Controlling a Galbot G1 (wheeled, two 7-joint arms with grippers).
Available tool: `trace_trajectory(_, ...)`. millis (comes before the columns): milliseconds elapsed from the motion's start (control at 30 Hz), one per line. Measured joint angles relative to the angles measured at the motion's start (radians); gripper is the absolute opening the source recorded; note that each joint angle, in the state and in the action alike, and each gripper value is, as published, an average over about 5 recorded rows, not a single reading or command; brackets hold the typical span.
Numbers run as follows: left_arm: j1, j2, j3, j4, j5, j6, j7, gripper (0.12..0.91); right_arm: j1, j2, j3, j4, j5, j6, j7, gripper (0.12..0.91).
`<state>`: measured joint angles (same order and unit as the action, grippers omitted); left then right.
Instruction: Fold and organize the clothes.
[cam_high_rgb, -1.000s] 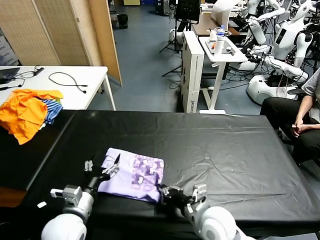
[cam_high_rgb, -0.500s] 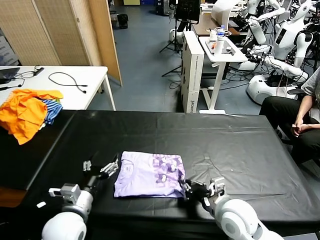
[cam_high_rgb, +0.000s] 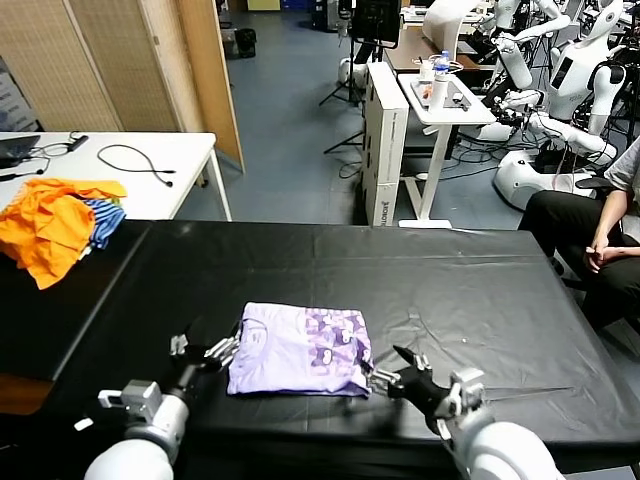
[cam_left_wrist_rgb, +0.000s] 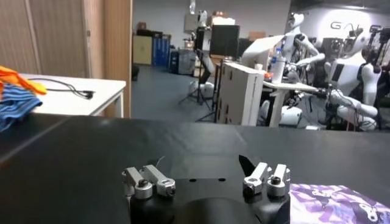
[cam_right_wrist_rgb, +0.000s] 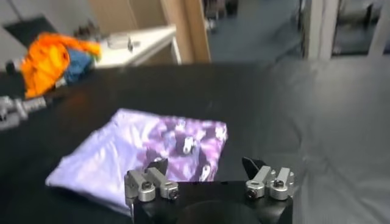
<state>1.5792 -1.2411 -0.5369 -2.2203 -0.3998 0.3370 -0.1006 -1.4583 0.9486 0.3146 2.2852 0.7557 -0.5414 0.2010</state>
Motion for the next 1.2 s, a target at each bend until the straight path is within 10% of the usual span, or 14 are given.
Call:
trace_trajectory(600,0.217,-0.017,-0.033,-0.097,0.020,-0.042,-0.011,0.907,-0.363,0.109,0.200,0.025,-0.334,0.410,-0.079,0.907)
trace_trajectory(1200,0.308,-0.063,-0.045,-0.130,0.062,-0.072,0.006,0.907,-0.465,0.180,0.246,0.008,-0.409,0.498,-0.074,0.907)
